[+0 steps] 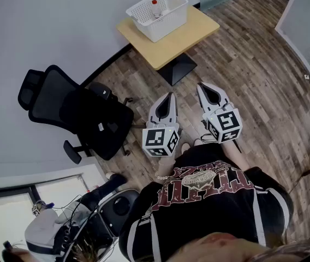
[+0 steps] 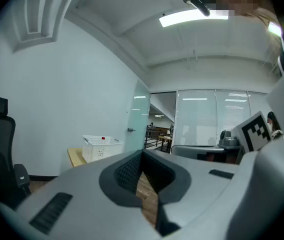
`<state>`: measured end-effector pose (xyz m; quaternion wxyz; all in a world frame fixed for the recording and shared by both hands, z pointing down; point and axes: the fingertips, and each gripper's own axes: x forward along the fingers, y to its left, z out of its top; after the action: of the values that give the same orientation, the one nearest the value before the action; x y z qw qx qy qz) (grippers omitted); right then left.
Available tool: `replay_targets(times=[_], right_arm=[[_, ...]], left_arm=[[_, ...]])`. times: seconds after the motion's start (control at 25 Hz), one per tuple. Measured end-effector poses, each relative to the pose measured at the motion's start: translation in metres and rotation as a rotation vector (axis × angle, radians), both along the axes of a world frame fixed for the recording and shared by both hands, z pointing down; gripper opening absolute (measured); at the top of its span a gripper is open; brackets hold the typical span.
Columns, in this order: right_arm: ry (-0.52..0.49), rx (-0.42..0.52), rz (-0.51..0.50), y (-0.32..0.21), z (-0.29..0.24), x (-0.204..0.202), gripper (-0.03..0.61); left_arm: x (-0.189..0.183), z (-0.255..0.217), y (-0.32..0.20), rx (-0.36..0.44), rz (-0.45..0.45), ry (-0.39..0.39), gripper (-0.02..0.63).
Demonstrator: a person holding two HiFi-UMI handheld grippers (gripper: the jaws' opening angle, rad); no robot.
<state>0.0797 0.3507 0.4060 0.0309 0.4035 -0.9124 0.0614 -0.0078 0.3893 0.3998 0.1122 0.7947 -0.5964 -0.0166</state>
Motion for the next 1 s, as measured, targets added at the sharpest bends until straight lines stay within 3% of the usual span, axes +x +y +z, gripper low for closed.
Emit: replay_targets(times=[0.6, 1.0], right_arm=[[-0.021, 0.005, -0.021, -0.004, -0.001, 0.022, 0.017], [-0.02, 0.003, -0.06, -0.005, 0.002, 0.016, 0.017]], left_arm=[[0.02, 0.0, -0.005, 0.003, -0.027, -0.005, 0.048], [0.02, 0.006, -0.013, -0.011, -0.042, -0.009, 0.048]])
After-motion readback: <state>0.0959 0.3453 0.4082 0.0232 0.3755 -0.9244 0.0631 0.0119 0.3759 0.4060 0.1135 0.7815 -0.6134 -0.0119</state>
